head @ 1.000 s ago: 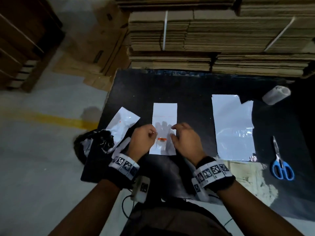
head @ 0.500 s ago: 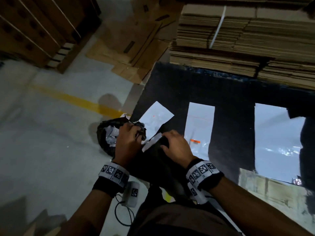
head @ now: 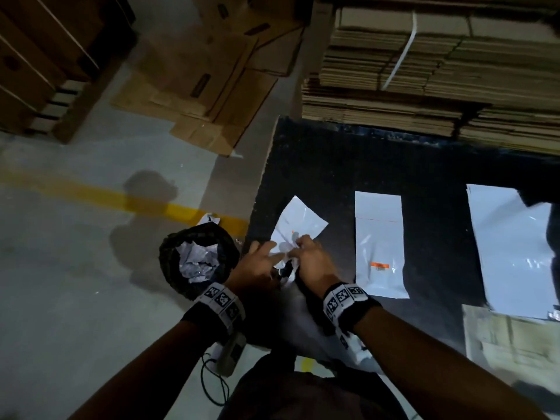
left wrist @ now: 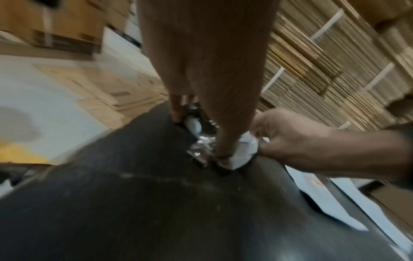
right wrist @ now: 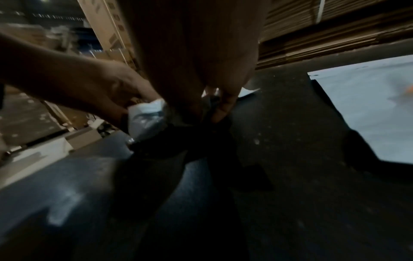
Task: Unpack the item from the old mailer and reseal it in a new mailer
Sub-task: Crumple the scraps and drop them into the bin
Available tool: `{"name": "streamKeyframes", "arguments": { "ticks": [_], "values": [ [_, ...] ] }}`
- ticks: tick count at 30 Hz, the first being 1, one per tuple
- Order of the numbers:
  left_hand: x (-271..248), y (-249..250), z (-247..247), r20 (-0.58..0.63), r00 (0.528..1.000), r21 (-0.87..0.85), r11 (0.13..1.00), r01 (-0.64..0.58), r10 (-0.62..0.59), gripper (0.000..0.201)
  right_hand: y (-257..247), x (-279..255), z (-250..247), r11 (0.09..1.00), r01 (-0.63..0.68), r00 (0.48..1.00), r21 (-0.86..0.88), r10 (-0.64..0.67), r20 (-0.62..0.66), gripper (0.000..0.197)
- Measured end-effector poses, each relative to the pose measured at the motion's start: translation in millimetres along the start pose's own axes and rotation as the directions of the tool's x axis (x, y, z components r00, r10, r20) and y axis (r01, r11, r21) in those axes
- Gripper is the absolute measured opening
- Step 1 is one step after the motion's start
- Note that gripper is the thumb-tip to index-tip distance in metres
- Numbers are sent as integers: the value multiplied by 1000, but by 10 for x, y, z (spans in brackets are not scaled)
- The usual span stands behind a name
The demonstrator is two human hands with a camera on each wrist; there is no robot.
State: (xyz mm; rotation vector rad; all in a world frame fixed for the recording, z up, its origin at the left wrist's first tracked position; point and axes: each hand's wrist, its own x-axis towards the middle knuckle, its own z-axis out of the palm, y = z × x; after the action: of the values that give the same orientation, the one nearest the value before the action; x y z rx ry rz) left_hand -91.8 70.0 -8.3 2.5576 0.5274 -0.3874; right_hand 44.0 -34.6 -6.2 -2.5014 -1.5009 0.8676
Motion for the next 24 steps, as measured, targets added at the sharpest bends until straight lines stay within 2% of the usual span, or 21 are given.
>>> {"name": "streamKeyframes", "arguments": {
  "ticks": [1,2,3,4,6,7,8,11,13,14,15,16,17,19,21,24],
  "values": [
    [-3,11,-6,-57,998,-31,999,-25,24,62,-6,26,23,998,-39,999,44,40,-28,20],
    [20,28,-7,-164,985,-76,995,-66,53,53,-26,47,29,990,-64,997,123,69,-36,20],
    [18,66,-68,-206,978,-185,980,-72,33,47,-59,76,26,982,-87,994,166,96,-52,22],
    [33,84,-64,-254,967,-309,949,-62,-19,41,-85,81,13,969,-108,988,224,130,-88,26],
    [62,78,-58,-250,950,-548,836,19,-186,23,-151,60,-56,926,-147,975,347,194,-106,30],
    [86,45,-36,-225,933,-644,762,74,-280,19,-162,58,-74,915,-171,966,365,229,-123,31],
    [100,14,-26,-186,921,-729,677,103,-341,25,-174,55,-85,910,-197,956,364,261,-137,30],
    [131,52,-91,-83,924,-898,431,93,-373,37,-196,26,-100,886,-216,939,410,304,-163,22],
    [117,155,-215,61,926,-987,116,112,-373,28,-217,20,-108,849,-180,930,497,311,-194,12],
    [122,188,-248,143,932,-989,-24,144,-332,24,-233,19,-110,820,-171,923,546,327,-202,9],
    [114,213,-289,197,938,-979,-115,171,-286,23,-248,20,-126,789,-168,913,591,351,-208,8],
    [118,214,-319,224,941,-970,-154,189,-254,23,-256,19,-153,755,-167,903,634,375,-208,8],
    [125,192,-342,229,943,-968,-157,195,-243,23,-258,20,-185,724,-162,894,671,395,-210,8],
    [150,217,-427,196,951,-977,-127,170,-237,23,-265,0,-288,673,-128,888,729,404,-217,5],
    [217,249,-496,161,951,-983,-132,130,-263,32,-262,-1,-371,644,-44,931,764,305,-203,9],
    [292,280,-587,138,924,-987,-130,97,-356,42,-324,-15,-477,619,34,984,784,116,-135,14]
  ]
}}
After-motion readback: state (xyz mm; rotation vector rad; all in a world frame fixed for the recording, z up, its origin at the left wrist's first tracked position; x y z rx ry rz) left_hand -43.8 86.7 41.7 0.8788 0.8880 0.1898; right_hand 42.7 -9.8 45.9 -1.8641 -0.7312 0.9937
